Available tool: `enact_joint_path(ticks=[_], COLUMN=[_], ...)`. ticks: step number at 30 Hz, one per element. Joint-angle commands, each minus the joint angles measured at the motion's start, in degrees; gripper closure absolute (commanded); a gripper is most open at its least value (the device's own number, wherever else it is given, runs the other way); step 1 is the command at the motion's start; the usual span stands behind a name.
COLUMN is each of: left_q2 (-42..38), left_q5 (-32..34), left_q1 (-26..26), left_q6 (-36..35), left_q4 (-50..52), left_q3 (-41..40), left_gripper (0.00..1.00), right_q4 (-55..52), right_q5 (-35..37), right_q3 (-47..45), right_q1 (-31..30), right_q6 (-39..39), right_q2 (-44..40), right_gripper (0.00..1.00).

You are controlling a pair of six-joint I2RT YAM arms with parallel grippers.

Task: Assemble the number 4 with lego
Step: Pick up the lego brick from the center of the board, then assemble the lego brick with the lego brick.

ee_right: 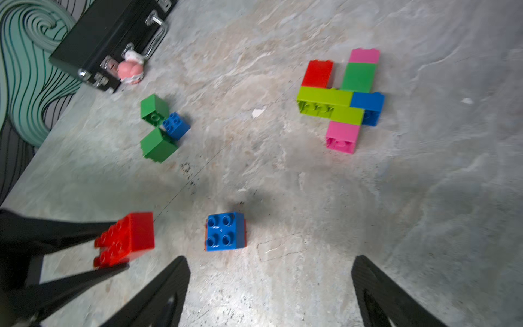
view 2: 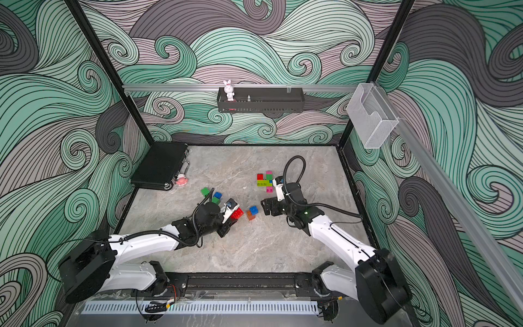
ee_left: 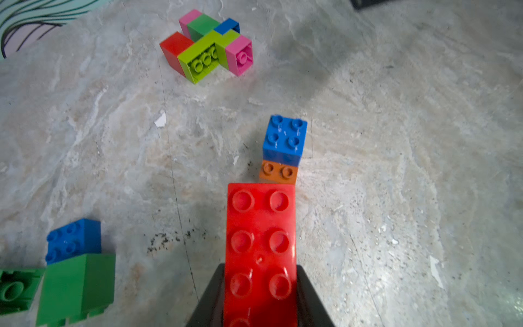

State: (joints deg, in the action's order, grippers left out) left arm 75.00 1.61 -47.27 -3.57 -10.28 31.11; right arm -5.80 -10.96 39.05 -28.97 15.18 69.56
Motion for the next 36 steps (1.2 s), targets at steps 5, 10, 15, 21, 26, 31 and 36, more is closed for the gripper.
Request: enact_joint_path(ticks=[5, 10, 15, 21, 26, 31, 36], left_q2=[6.1, 7.5, 8.7, 12.1, 13.3, 14.5, 14.4], left_q5=[-3.1, -6.1, -6.4, -7.3, -7.5, -8.2, -8.6], left_q1=[2.0, 2.0, 2.2, 2.1, 2.2, 2.1, 2.1], left_q6=[-1.4, -4.6, -7.9, -7.8, -8.3, -8.6, -8.2], left_q4=[0.5, 1.9, 7.3, 9.7, 9.1, 9.0, 7.9], left_q3=[6.8, 7.1, 9.2, 11.7, 12.4, 12.8, 12.3], left_gripper=[1.0, 1.0, 1.0, 1.0, 1.0, 1.0, 1.0], right_q4=[-3.7, -5.7, -6.8, -5.8, -6.2, -5.7, -5.5], right_q5=[-7.3, -8.7, -9.0, -12.8, -18.4, -22.0, -23.7], right_q3=[4.4, 6.1, 7.2, 8.9, 11.3, 13.0, 13.7], right_q1=[0.1, 0.2, 0.2, 0.2, 0.2, 0.2, 0.2], right_q6=[-0.4, 0.6, 2.9, 4.4, 4.8, 5.3, 5.0], right_q2=[3.9, 6.1, 8.6, 12.2, 16.8, 20.1, 21.8], right_gripper=[0.16, 0.23, 0.31, 0.51, 0.64, 0.72, 0.79])
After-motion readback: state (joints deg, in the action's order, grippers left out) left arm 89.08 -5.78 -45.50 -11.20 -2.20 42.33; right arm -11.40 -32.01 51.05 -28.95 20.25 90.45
